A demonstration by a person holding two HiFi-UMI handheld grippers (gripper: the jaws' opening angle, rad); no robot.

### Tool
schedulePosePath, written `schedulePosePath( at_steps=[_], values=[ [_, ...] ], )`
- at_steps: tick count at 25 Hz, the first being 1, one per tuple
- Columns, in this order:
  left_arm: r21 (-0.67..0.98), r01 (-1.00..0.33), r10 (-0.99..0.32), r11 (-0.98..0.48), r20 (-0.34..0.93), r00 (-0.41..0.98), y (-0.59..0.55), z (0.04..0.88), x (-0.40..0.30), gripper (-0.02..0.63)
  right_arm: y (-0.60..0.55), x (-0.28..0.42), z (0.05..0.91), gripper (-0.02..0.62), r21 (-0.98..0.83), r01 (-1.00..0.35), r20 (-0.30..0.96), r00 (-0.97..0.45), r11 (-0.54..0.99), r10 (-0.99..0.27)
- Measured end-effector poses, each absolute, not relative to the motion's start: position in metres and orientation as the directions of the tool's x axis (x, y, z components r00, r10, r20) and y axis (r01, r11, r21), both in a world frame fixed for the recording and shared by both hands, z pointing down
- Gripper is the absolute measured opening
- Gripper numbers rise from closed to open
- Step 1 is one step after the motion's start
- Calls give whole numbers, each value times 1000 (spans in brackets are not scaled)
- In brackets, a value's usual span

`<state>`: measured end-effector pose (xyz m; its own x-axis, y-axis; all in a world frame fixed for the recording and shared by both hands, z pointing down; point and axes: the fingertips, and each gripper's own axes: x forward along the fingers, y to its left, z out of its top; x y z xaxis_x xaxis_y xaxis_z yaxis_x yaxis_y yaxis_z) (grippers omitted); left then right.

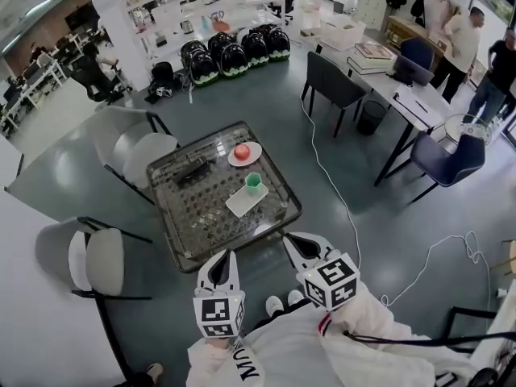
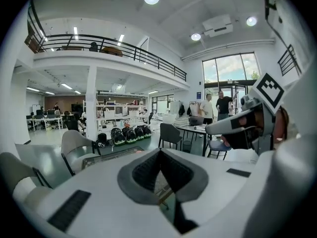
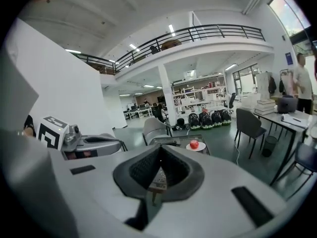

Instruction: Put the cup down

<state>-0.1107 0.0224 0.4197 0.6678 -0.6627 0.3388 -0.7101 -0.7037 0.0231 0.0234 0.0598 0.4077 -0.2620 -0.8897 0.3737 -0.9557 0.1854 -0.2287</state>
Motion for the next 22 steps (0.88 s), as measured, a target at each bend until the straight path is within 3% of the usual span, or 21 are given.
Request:
schedulePosePath(
  at_steps=[11,22],
  values=[
    [9,-710,-681,-704,278,678,39,389,-78,11,69,49,380,6,-191,-962,271,-245,197,-931],
    [4,-712,-681,-702,289,673,48,392,-65,11,78,59,381,5,-194,-959,266,-253,206,-930]
  ],
)
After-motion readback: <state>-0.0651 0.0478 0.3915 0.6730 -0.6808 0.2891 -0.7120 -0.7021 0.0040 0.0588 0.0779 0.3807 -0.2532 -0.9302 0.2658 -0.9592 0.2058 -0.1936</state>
